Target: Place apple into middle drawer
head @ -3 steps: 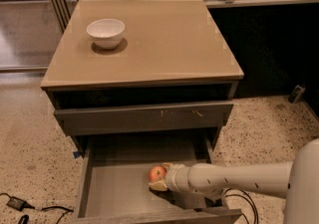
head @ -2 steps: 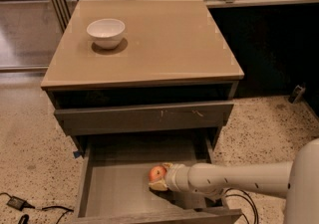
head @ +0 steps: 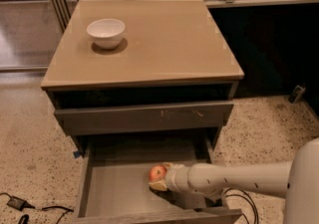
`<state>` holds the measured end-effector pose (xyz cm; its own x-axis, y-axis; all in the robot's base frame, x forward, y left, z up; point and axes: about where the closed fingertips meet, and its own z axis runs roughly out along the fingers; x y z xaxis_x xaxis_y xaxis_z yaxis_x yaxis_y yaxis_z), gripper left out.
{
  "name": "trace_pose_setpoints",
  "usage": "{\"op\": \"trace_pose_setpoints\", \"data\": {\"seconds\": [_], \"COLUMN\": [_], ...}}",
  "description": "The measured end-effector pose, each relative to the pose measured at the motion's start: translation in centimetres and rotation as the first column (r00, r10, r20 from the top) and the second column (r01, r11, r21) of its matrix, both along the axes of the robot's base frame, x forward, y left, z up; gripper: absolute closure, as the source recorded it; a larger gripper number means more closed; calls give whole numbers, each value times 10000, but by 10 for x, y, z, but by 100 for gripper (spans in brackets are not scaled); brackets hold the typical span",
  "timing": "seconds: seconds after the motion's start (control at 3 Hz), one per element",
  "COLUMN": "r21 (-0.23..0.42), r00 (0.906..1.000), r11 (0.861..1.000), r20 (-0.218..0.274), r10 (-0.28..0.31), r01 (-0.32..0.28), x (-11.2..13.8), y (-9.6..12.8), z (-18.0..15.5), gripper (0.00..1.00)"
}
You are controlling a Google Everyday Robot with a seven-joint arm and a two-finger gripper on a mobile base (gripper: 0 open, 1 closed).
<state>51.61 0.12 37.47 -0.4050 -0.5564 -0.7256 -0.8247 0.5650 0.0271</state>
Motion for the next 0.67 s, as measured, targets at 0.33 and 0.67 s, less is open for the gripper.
{"op": "trace_pose_setpoints", "data": {"seconds": [0.33,0.67], "r21": [0,1], "r00": [10000,10000], "r11": [10000,10000], "r20": [0,-1], "r10": [1,1], "r01": [-1,-1], "x": [0,0], "y": [0,0], "z": [0,0], "gripper": [0,0]}}
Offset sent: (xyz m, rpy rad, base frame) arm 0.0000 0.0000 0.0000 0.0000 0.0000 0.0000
